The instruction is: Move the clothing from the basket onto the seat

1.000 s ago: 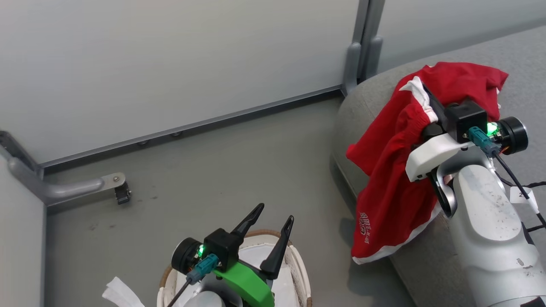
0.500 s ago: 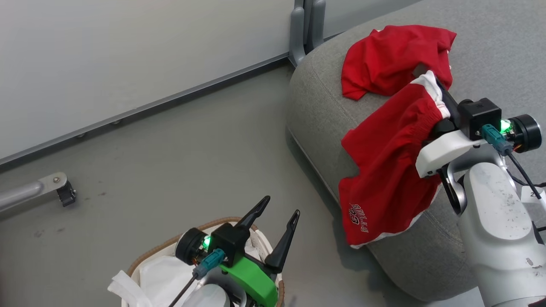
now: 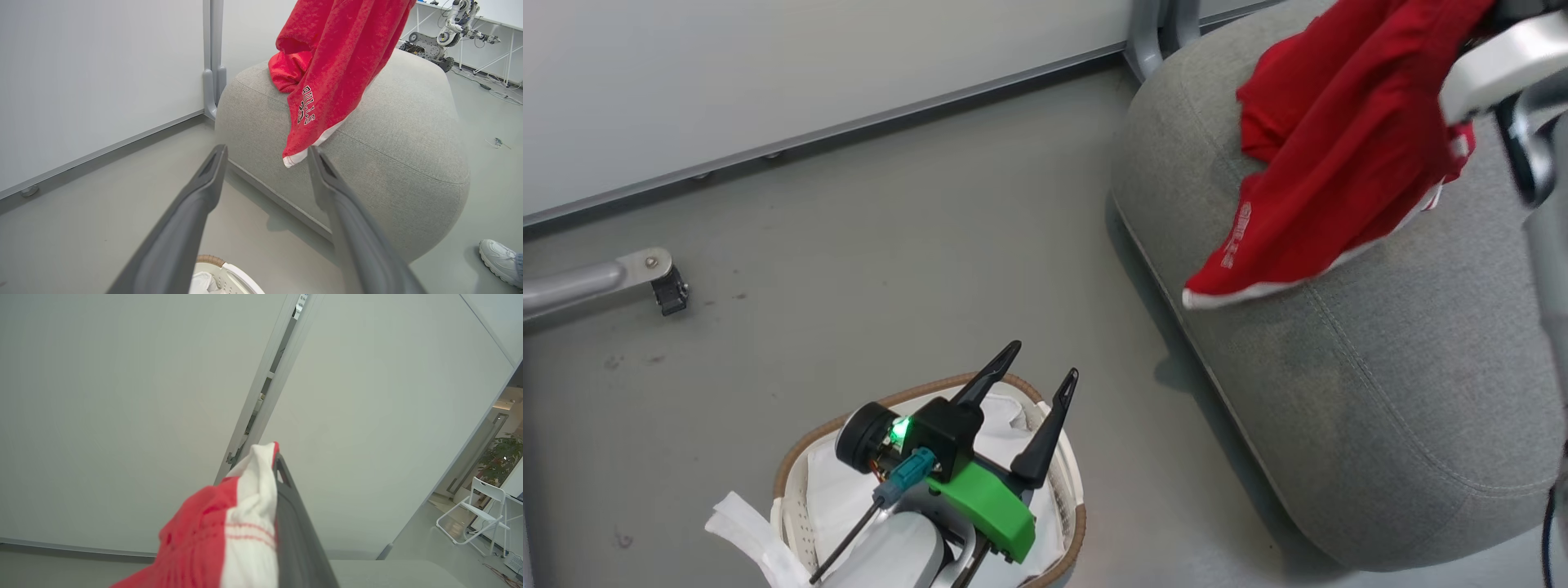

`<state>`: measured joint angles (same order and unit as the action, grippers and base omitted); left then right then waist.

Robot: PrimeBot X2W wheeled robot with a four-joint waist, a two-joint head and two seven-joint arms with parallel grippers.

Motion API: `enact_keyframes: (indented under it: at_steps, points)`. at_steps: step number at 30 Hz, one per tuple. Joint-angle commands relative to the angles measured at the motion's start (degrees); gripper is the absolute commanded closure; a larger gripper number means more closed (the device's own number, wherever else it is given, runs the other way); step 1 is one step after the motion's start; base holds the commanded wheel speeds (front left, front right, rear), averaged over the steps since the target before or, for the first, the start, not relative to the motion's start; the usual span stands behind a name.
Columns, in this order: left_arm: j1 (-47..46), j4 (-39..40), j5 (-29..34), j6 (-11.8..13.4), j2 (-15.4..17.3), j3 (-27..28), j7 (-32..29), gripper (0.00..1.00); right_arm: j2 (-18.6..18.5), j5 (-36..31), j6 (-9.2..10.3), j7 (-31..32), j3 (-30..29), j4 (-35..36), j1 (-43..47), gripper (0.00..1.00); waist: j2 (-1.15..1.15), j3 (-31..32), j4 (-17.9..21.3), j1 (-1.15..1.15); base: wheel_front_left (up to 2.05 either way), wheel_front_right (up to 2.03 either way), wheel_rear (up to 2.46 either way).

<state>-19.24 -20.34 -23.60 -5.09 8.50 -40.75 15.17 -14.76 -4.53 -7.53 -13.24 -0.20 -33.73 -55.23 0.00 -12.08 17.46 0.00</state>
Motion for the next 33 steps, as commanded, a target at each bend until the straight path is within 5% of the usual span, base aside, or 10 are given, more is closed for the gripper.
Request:
enact_keyframes:
  at_steps: [1,11,17,33]
  points:
    - [-1.3,0.3,0.7,-0.2,0.7,0.4,0.0,0.0,-2.3,0.6,0.08,1.0,-0.5,-0.5,-3.7,1.0,0.0,-2.9,-3.1,0.0,0.0,0.0,0.0]
    - [-4.0,2.3,1.4,0.3,1.5,2.1,0.0,0.0,-18.4,-2.2,0.08,7.7,-1.6,-5.6,-25.9,1.0,0.0,-8.5,-8.9,0.0,0.0,0.0,0.0]
    - [-5.4,3.4,2.1,0.3,1.7,2.5,0.0,0.0,-23.9,-4.5,0.08,8.2,-3.2,-11.0,-29.8,1.0,0.0,-11.7,-10.1,0.0,0.0,0.0,0.0]
    - [-6.0,6.3,3.0,2.1,3.7,2.2,-1.8,0.0,-18.7,-9.4,0.08,1.0,-19.6,-28.1,-11.5,1.0,0.0,-17.7,-7.7,0.0,0.0,0.0,0.0]
